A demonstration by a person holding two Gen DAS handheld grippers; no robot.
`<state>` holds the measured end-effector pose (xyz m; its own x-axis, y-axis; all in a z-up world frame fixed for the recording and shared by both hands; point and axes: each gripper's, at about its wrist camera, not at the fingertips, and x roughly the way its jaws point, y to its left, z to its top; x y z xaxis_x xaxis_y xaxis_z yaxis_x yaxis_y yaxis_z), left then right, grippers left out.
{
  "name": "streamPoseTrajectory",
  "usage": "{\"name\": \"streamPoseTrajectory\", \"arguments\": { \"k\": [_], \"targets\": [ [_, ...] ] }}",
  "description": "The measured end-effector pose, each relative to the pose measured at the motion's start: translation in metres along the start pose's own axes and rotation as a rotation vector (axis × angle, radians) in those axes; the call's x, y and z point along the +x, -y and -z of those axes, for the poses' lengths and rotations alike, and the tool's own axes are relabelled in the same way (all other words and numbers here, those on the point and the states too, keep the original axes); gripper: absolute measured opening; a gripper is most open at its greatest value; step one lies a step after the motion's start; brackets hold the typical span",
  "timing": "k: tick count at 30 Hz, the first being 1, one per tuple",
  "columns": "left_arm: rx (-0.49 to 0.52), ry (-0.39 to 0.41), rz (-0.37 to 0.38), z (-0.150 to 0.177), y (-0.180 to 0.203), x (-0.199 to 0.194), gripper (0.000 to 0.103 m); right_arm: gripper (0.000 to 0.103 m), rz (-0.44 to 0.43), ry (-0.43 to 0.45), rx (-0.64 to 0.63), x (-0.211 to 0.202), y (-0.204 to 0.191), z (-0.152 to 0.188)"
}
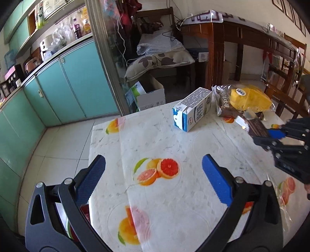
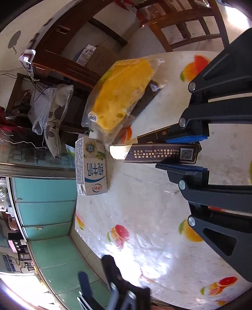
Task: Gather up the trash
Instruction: 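Grasp the white milk carton with the left gripper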
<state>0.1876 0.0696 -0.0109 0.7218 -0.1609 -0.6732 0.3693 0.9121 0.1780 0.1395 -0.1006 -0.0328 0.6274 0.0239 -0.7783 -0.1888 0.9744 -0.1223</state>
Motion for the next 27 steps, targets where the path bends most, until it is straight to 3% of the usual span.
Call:
{"name": "streamPoseTrajectory", "arguments": {
  "k": [7, 8, 9, 10, 20, 22, 25, 27],
  "targets": [
    [0.115, -0.003, 0.014, -0.03, 0.039, 0.061, 0.098, 0.022, -0.062, -0.063, 0.041, 0.001, 0.015, 0.016],
    [0.143, -0.001, 0.005, -0.033, 0.045, 0.068, 0.098, 0.04, -0.058, -0.065, 0.048, 0.0, 0.017, 0.015],
    [0.169, 0.001, -0.001, -0.036, 0.05, 0.075, 0.098, 0.064, -0.045, -0.054, 0.058, -0.003, 0.02, 0.016],
    [0.189, -0.001, -0.001, -0.04, 0.054, 0.081, 0.098, 0.07, -0.036, -0.033, 0.071, -0.007, 0.022, 0.016],
    [0.095, -0.083, 0.076, -0.068, 0.062, 0.128, 0.097, 0.07, -0.144, -0.041, 0.163, -0.027, 0.048, 0.014],
    [0.08, -0.093, 0.093, -0.068, 0.064, 0.129, 0.074, 0.071, -0.172, -0.06, 0.181, -0.024, 0.051, 0.015],
    [0.027, -0.129, 0.139, -0.067, 0.062, 0.131, 0.053, 0.071, -0.222, -0.084, 0.231, -0.014, 0.058, 0.015],
    [0.03, -0.146, 0.102, -0.063, 0.063, 0.131, 0.04, 0.071, -0.257, -0.102, 0.274, -0.009, 0.061, 0.016]
  ]
}}
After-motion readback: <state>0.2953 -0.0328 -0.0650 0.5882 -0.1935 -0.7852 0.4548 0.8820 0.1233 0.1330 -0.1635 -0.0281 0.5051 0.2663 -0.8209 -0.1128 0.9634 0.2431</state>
